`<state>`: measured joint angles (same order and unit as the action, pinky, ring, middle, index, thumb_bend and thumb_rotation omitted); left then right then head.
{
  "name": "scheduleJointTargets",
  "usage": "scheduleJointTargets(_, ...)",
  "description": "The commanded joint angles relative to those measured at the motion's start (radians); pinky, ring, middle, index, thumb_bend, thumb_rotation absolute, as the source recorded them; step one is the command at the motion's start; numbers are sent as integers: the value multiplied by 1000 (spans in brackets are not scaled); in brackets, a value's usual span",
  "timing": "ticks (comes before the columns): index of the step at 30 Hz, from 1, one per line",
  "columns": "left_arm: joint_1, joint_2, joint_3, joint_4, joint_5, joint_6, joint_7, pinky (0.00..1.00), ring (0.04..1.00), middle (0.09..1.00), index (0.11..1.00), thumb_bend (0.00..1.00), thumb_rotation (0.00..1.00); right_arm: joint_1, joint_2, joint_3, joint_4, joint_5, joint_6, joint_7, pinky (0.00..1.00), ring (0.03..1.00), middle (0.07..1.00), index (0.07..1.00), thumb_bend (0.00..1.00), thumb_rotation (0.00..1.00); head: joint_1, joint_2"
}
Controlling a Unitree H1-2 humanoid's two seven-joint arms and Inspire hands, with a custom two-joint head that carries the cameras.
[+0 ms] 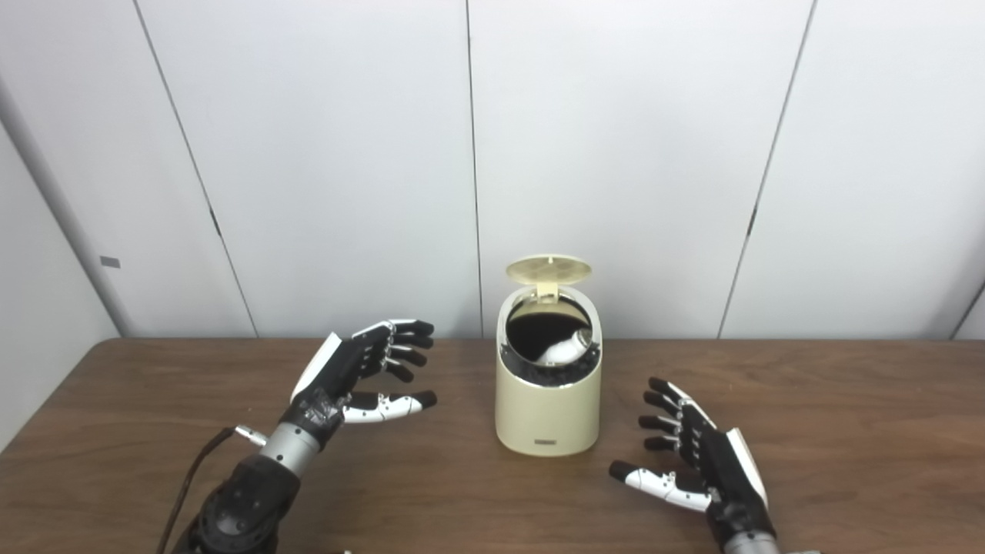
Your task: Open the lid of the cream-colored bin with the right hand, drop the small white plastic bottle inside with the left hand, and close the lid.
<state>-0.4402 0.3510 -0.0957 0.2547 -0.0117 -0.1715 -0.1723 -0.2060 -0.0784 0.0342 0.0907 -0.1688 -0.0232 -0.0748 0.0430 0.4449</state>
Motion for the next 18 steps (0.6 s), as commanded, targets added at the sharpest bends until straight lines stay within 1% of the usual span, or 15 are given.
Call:
scheduleJointTargets(1, -20, 15, 20, -23, 9, -10, -5, 576, 668, 726, 744, 642, 0, -32, -11, -15, -25, 8, -34, 0, 649, 764, 852, 859, 727, 224, -2, -2)
scheduleJointTargets(3, -10, 10, 25, -16, 17, -16, -8, 572, 653, 709, 733, 628, 0, -42, -20, -18, -31, 6, -36, 2, 645, 760, 851, 850, 706, 293, -8, -5)
scheduleJointTargets(6, 7, 2, 31, -1, 29, -35, -3, 556, 631, 685, 716, 626, 0, -79, -56, -16, -51, -8, -36, 19, 652, 774, 865, 857, 659, 368, -16, -8)
scheduleJointTargets(7, 15, -1, 32, 5, 34, -44, -1, 556, 626, 679, 711, 630, 0, -98, -68, -15, -50, -14, -51, 21, 650, 776, 866, 858, 629, 370, -17, -9)
scheduleJointTargets(8, 20, -4, 32, 9, 37, -50, 1, 554, 621, 675, 706, 632, 0, -110, -75, -15, -48, -18, -62, 22, 647, 771, 862, 855, 601, 333, -17, -9)
scheduleJointTargets(9, 29, -9, 33, 14, 38, -56, 2, 554, 619, 673, 704, 632, 0, -132, -88, -13, -49, -25, -62, 28, 646, 769, 859, 853, 586, 313, -24, -13)
scheduleJointTargets(11, 43, -18, 34, 20, 43, -68, 5, 551, 617, 671, 697, 627, 0, -165, -108, -7, -54, -39, -54, 38, 637, 762, 850, 850, 569, 312, -30, -15)
scheduleJointTargets(12, 50, -24, 36, 25, 44, -74, 6, 549, 617, 670, 696, 625, 0, -184, -116, -4, -65, -44, -38, 46, 633, 760, 848, 849, 567, 311, -33, -18)
scheduleJointTargets(13, 56, -31, 38, 32, 45, -82, 8, 545, 616, 669, 696, 625, 0, -201, -122, -1, -76, -46, -20, 55, 635, 755, 832, 834, 591, 340, -35, -20)
scheduleJointTargets(14, 60, -35, 41, 37, 46, -88, 9, 542, 615, 669, 699, 623, 0, -212, -125, 0, -85, -46, -7, 61, 643, 758, 826, 828, 599, 343, -35, -20)
scheduleJointTargets(17, 74, -53, 48, 54, 52, -110, 15, 539, 613, 670, 708, 611, 0, -264, -148, 14, -85, -71, -9, 75, 632, 759, 821, 804, 592, 352, -34, -25)
scheduleJointTargets(18, 81, -61, 50, 59, 53, -116, 19, 540, 613, 670, 709, 609, 0, -291, -159, 26, -84, -108, -6, 74, 629, 760, 820, 798, 589, 351, -33, -27)
